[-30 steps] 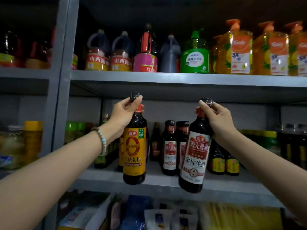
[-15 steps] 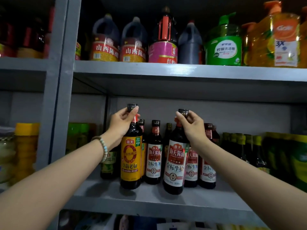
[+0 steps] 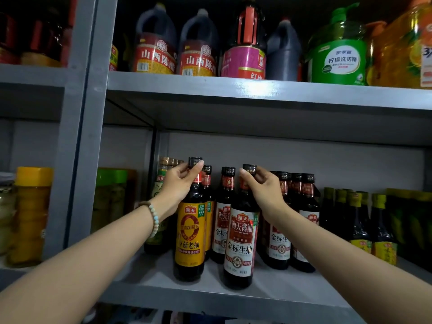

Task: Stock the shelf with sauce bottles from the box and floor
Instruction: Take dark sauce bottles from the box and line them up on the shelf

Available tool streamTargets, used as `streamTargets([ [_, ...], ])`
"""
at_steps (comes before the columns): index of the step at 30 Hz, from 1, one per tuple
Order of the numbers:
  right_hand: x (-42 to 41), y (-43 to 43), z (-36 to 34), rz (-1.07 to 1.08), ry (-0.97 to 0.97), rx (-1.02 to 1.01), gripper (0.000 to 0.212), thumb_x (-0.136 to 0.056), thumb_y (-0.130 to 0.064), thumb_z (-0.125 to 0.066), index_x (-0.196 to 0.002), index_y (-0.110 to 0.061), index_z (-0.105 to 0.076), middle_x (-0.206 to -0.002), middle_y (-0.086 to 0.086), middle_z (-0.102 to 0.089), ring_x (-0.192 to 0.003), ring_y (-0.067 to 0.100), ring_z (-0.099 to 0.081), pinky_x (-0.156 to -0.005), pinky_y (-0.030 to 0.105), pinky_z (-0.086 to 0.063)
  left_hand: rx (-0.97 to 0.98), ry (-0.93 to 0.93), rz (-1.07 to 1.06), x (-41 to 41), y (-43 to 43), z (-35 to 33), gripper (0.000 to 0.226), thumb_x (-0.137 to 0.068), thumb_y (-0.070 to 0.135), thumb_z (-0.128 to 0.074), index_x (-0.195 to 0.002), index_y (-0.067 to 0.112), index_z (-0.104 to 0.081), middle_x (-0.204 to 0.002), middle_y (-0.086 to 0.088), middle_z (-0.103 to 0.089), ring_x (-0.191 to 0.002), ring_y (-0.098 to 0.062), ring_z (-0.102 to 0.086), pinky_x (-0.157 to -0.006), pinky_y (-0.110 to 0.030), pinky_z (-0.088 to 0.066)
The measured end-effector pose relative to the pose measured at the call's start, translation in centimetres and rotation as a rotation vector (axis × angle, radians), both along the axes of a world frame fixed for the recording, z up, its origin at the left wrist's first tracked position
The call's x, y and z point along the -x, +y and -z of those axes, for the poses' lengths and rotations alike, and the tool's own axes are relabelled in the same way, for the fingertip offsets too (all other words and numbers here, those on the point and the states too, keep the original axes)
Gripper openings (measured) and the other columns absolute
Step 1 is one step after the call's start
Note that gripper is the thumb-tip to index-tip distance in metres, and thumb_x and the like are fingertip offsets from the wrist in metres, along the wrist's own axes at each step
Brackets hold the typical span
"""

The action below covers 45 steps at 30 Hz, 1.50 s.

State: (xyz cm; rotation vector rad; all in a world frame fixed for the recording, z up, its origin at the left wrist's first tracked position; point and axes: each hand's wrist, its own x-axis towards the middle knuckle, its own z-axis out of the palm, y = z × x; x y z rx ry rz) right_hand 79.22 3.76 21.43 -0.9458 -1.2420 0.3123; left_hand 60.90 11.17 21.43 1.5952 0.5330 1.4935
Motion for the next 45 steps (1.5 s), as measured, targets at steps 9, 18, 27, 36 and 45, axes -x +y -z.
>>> streamTargets([
  [9, 0.3, 1.0, 0.9, -0.013, -0.046, -0.027, 0.019, -0.084, -0.031, -0.069, -0.101, -0.025, -0.064, -0.110, 0.004, -0.069, -0.110, 0.020, -0.063, -0.097, 0.046, -0.050, 0.006, 0.025, -0.013, -0.1, 0.7, 1.2, 0.046, -0.067, 0.053, -0.067, -0.107, 0.034, -0.053, -0.099, 0.011, -0.064, -0.089, -0.005, -0.061, -0.068, -0.018, -0.046],
  [18, 0.4, 0.3, 1.1, -0.026, -0.075, 0.003, 0.032, -0.084, -0.032, -0.069, -0.112, -0.022, -0.058, -0.090, -0.023, -0.056, -0.082, -0.013, -0.059, -0.062, 0.002, -0.046, -0.015, 0.074, -0.032, -0.5, 0.6, 1.4, 0.025, -0.074, 0.052, -0.064, -0.091, 0.037, -0.053, -0.093, 0.018, -0.061, -0.090, 0.001, -0.059, -0.067, -0.015, -0.042],
  [27, -1.0, -2.8, 12.3, -0.157, -0.154, 0.316, 0.075, -0.065, -0.053, -0.075, -0.124, -0.047, -0.030, -0.109, -0.029, -0.052, -0.084, -0.023, -0.057, -0.056, 0.002, -0.046, -0.054, 0.393, -0.029, 2.2, -0.3, 12.1, 0.099, -0.061, 0.063, -0.069, -0.140, 0.042, -0.013, -0.112, 0.031, -0.043, -0.098, 0.011, -0.047, -0.081, -0.016, -0.040],
  [36, -1.2, -2.6, 13.3, -0.075, -0.199, 0.351, 0.074, -0.060, -0.043, -0.081, -0.122, -0.028, -0.044, -0.108, -0.011, -0.066, -0.095, -0.005, -0.064, -0.068, 0.013, -0.052, 0.016, 0.468, 0.055, 3.0, 0.1, 13.5, 0.089, -0.060, 0.048, -0.075, -0.135, 0.038, -0.028, -0.116, 0.021, -0.048, -0.106, 0.000, -0.049, -0.095, -0.025, -0.039],
  [45, -0.3, -1.4, 13.0, -0.180, -0.166, 0.350, 0.046, -0.076, -0.017, -0.077, -0.113, -0.029, -0.054, -0.103, -0.010, -0.069, -0.087, -0.007, -0.066, -0.062, 0.007, -0.049, 0.014, 0.504, 0.080, 1.9, 0.5, 13.3, 0.088, -0.076, 0.036, -0.072, -0.145, 0.033, -0.017, -0.129, 0.013, -0.044, -0.114, -0.003, -0.044, -0.096, -0.023, -0.035],
])
